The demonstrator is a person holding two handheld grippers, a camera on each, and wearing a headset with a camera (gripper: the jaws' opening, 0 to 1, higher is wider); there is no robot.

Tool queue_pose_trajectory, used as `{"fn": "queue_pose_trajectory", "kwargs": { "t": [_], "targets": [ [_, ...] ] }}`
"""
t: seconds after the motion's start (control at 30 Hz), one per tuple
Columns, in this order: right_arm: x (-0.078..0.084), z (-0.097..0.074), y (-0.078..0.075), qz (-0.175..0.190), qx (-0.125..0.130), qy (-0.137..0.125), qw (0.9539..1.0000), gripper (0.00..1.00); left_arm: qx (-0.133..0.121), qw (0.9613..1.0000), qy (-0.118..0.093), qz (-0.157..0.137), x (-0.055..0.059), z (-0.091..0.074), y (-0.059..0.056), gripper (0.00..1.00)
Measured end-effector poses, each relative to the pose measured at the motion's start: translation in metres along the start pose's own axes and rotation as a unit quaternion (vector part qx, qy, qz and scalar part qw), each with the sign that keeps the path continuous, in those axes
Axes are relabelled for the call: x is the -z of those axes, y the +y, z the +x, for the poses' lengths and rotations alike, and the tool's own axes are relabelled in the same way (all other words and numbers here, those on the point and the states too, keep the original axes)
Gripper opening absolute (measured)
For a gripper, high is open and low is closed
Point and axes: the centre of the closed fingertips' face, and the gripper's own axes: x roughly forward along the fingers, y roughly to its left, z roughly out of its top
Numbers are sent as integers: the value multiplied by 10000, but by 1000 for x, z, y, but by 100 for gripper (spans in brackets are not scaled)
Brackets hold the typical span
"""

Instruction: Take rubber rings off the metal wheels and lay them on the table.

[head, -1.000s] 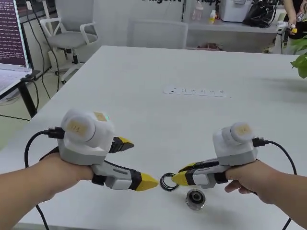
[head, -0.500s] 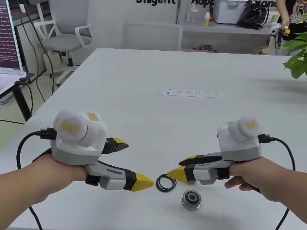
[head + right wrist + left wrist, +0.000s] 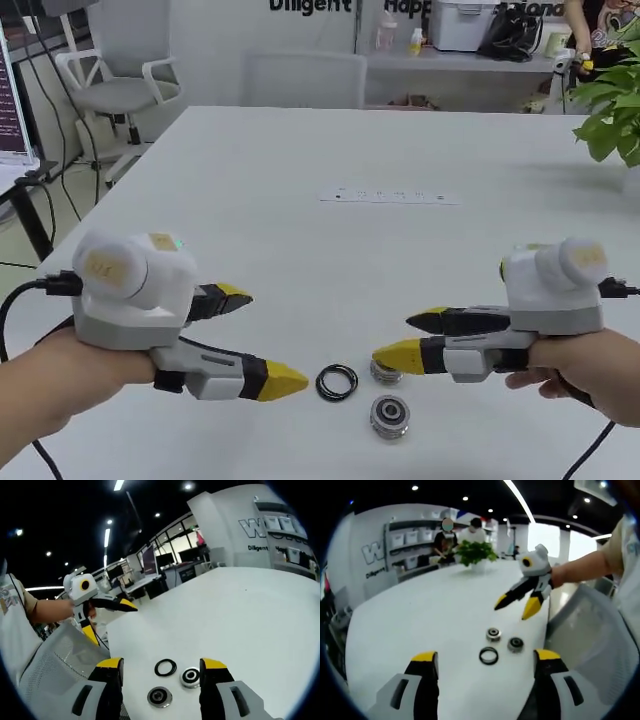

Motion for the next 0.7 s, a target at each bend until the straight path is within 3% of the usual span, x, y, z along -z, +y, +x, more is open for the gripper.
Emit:
{"fn": "queue_pose_trajectory", "kwargs": {
  "t": [0.3, 0.7],
  "targets": [
    [13, -28, 5, -478, 181, 178, 9985, 68, 42, 10000, 3, 90, -1, -6, -8, 83],
    [21, -55, 11, -792, 385, 234, 9958, 76, 72, 9999, -74, 111, -6, -14, -17, 85]
  ]
}}
